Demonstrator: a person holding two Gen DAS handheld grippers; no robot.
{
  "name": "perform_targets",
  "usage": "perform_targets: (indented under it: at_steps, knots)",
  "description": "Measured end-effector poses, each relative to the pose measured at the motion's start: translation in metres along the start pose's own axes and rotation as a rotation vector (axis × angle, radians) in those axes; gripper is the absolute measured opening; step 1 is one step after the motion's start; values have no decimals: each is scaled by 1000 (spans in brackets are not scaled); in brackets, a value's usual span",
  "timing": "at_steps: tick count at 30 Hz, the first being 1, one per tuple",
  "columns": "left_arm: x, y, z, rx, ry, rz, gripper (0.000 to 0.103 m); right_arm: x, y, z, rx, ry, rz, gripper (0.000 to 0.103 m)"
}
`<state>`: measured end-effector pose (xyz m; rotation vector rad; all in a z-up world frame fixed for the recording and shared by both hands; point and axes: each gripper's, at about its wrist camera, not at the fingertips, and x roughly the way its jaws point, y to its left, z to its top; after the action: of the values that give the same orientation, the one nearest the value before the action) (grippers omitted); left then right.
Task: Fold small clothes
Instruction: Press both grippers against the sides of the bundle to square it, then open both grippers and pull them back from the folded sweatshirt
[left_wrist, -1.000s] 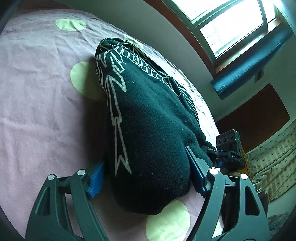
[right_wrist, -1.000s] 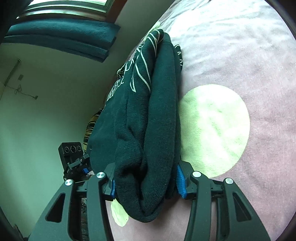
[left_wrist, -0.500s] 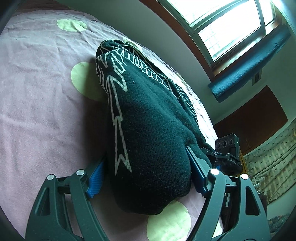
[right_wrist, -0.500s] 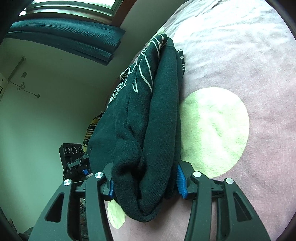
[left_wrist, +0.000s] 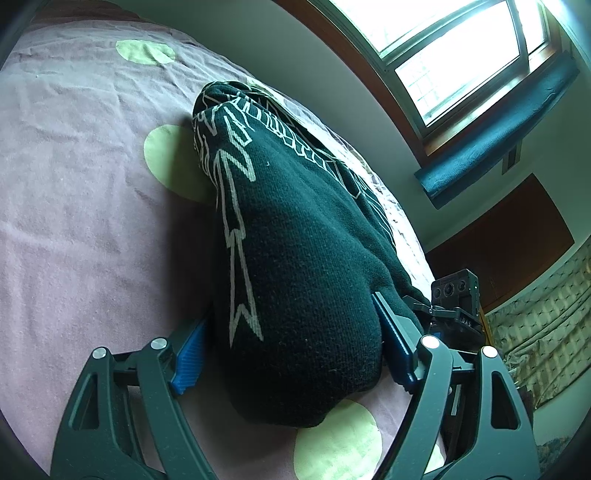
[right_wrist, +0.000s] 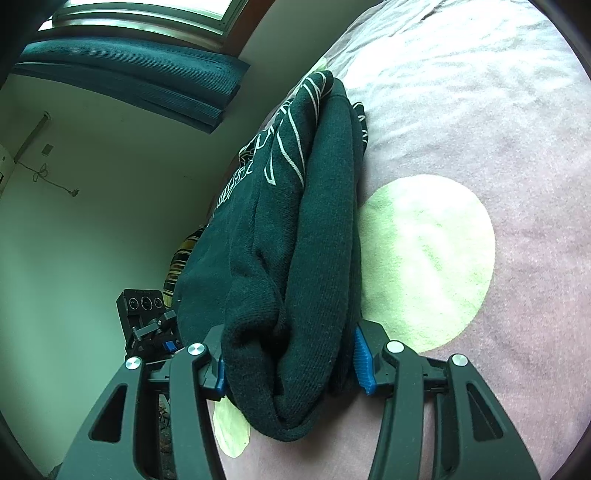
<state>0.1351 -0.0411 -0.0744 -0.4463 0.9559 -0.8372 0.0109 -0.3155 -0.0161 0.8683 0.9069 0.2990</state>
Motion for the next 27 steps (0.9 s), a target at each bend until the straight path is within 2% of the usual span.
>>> perform_targets:
  at_steps: [9,15,23,27]
  knots:
    - [-6,-11,-2,13,-21,64,80,-2,3,-3,38,-20,-31,51]
    - [-19,-20,-13,28,-53,135,81,-16,-1,-14,87,-52,-22,58]
    - [-35,-46,-42,118,-63,317,84,-38,7,-39,92,-92,-73,70]
    - [-40,-63,-60,196,-67,418,89,-38,20,-57,50,-96,-171,72]
